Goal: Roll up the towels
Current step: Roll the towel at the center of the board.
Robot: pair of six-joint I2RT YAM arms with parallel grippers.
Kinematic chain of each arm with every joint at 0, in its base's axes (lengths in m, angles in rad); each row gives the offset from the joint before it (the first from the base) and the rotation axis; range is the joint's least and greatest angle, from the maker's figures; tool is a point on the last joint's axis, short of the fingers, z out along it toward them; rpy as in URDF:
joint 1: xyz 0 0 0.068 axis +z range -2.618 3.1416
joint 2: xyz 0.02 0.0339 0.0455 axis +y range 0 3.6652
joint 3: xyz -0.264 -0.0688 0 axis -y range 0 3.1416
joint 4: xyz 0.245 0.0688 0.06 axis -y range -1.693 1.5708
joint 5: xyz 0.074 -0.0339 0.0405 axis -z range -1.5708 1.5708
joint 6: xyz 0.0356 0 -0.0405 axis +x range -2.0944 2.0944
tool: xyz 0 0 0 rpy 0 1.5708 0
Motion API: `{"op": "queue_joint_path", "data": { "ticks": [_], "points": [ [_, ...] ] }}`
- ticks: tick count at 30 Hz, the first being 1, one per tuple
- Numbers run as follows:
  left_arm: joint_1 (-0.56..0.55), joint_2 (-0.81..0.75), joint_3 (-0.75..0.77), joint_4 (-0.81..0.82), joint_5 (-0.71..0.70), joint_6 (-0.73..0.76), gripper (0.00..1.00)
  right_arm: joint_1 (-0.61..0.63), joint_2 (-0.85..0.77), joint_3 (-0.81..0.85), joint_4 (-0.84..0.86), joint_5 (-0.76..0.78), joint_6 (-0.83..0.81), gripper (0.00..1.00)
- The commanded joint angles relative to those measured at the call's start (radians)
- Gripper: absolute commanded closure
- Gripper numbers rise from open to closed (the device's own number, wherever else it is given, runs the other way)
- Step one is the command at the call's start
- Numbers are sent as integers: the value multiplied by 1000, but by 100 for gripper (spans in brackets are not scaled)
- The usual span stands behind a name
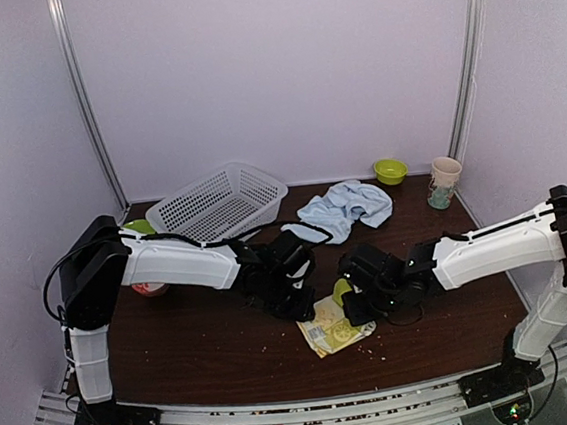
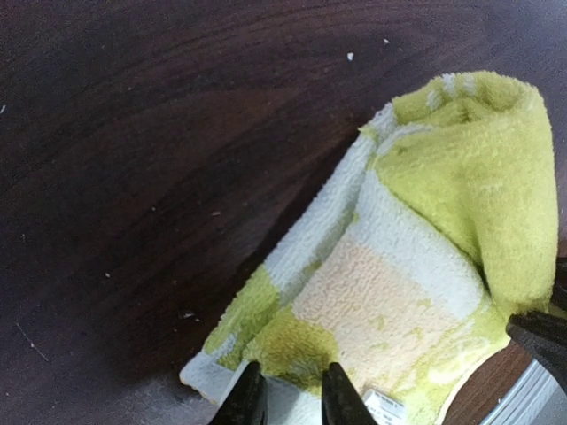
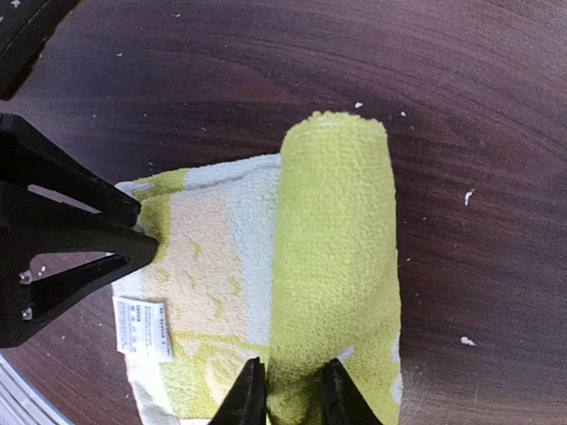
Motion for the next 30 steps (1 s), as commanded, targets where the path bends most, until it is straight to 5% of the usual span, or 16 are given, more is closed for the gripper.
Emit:
{"op": "queue_joint_path", "data": {
  "ticks": [1,12,30],
  "points": [
    [-2,18,-9,27,11,-10,79,7,-46,-34,77,-58,-19,75],
    [0,-12,-8,6,11,0,68,7,-4,-72,143,-139,-18,72],
    [0,-148,-27,9,-15,-16,55,7,48,-163,300,-199,8,49]
  ]
}}
